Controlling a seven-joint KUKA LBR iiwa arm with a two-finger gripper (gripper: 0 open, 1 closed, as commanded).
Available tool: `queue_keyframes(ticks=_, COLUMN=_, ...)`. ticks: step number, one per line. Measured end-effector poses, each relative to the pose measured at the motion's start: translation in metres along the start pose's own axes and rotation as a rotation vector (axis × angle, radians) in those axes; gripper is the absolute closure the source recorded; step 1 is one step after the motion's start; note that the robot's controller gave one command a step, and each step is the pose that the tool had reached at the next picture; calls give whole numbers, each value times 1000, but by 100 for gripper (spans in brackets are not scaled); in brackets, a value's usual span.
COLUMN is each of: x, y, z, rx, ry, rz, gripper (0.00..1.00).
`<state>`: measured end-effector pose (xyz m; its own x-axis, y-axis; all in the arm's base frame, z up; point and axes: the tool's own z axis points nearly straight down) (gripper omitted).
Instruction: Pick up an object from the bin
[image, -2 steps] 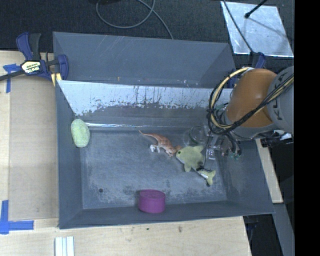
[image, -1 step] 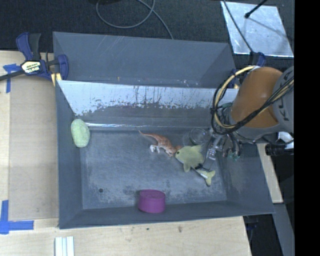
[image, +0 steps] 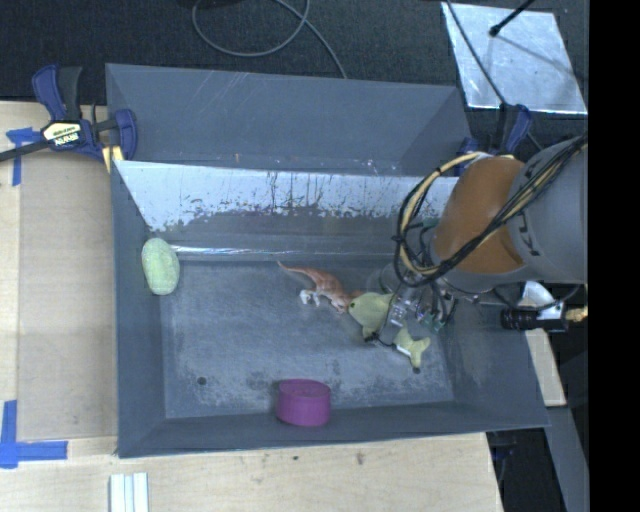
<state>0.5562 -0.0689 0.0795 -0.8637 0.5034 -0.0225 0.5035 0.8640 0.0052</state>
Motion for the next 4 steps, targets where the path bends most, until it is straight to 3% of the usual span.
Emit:
queue_keyframes(ticks=1, x=-6, y=-16, z=2, rx=-4, ry=0, rz=79, gripper=100)
queue_keyframes(ticks=3, x=-6, y=-16, z=1, rx=-3, ry=2, rz=79, gripper=100)
queue_keyframes(ticks=4, x=-5, y=-16, z=-9, rx=1, ry=12, rz=78, gripper=100)
